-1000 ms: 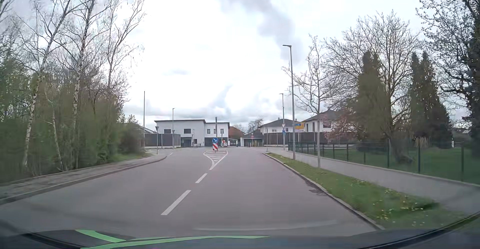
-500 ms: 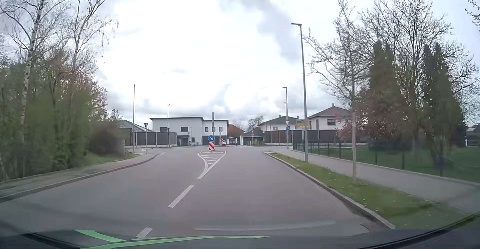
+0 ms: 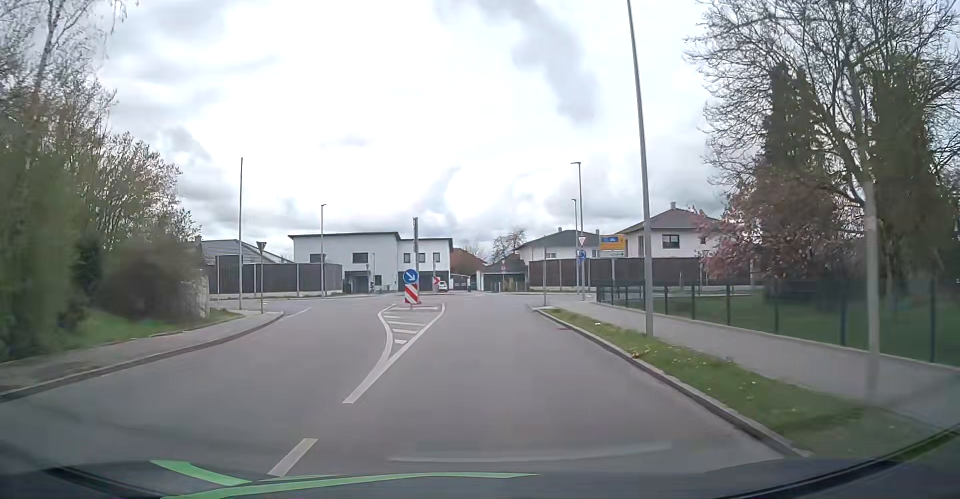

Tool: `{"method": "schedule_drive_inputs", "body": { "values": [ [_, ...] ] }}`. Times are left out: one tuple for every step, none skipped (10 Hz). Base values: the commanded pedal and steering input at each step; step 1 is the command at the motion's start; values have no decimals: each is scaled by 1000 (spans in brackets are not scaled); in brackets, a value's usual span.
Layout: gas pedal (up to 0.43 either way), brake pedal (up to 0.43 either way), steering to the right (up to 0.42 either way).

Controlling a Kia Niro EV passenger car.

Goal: Follow the waypoints while adhering to traffic rules and regulations

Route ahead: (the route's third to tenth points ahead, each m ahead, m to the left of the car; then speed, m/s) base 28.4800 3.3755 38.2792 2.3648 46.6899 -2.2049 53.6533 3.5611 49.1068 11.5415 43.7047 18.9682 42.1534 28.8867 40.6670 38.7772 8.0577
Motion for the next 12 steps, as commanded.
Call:
{"method": "schedule_drive_inputs", "body": {
  "values": [
    [47, 0, 6],
    [0, 0, 6],
    [0, 0, 6],
    [0, 0, 6],
    [0, 0, 6],
    [0, 0, 6],
    [0, 0, 6],
    [0, 0, 6],
    [0, 0, 6],
    [0, 0, 5],
    [0, 0, 4],
    [0, 0, 4]
  ]
}}
